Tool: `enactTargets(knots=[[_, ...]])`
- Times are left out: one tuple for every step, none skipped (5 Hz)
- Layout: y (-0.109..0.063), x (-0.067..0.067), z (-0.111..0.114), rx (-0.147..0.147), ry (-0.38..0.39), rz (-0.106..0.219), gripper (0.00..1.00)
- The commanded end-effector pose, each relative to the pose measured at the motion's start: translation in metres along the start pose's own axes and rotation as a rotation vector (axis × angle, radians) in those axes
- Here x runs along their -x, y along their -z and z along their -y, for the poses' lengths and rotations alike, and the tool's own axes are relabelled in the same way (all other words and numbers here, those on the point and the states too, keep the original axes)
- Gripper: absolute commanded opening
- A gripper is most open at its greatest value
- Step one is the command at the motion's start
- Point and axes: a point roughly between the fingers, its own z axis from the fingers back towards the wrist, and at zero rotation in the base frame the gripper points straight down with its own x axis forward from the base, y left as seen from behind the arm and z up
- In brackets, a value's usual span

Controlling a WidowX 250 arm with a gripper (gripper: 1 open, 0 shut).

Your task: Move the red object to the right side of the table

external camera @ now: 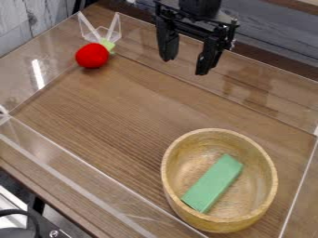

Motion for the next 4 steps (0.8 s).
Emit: enactTargets(knots=[[0.006,-0.001,-0.009,-0.005,0.002,-0.013,1.0],[0.009,0.0,-0.035,-0.012,0.005,-0.008,1.0],[0.01,-0.002,-0.078,-0.028,-0.016,0.01,1.0],[0.01,-0.005,-0.118,-0.043,-0.022,0.041,1.0]])
